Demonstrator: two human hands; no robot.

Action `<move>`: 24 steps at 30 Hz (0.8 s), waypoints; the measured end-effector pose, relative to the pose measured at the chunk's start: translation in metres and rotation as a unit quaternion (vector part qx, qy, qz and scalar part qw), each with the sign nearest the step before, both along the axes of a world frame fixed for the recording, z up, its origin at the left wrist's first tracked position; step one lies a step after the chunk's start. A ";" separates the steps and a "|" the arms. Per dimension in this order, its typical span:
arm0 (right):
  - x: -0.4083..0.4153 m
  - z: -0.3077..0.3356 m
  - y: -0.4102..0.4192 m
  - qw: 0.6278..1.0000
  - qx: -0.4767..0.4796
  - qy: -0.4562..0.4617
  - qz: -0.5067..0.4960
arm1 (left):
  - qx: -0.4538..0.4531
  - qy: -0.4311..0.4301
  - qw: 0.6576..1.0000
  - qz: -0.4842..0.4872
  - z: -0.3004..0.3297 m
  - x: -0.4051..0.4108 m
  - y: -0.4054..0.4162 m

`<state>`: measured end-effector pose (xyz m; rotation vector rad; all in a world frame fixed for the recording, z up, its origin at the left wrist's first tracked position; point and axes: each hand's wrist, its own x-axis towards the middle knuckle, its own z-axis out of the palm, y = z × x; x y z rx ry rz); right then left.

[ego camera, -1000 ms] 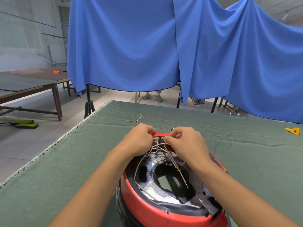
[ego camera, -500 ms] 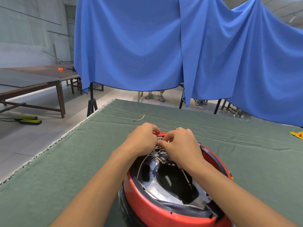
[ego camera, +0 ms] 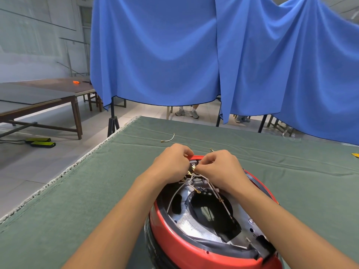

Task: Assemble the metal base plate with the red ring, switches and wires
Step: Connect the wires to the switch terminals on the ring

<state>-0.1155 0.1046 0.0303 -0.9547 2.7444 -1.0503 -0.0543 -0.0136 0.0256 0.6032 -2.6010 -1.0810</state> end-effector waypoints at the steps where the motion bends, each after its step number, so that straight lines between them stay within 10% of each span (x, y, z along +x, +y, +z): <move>1: 0.000 0.000 0.000 1.000 0.000 -0.004 0.002 | 0.001 0.001 1.000 -0.001 0.000 0.000 0.000; 24: -0.001 -0.001 0.001 1.000 0.005 0.006 -0.002 | 0.017 0.005 1.000 -0.007 0.000 0.000 -0.001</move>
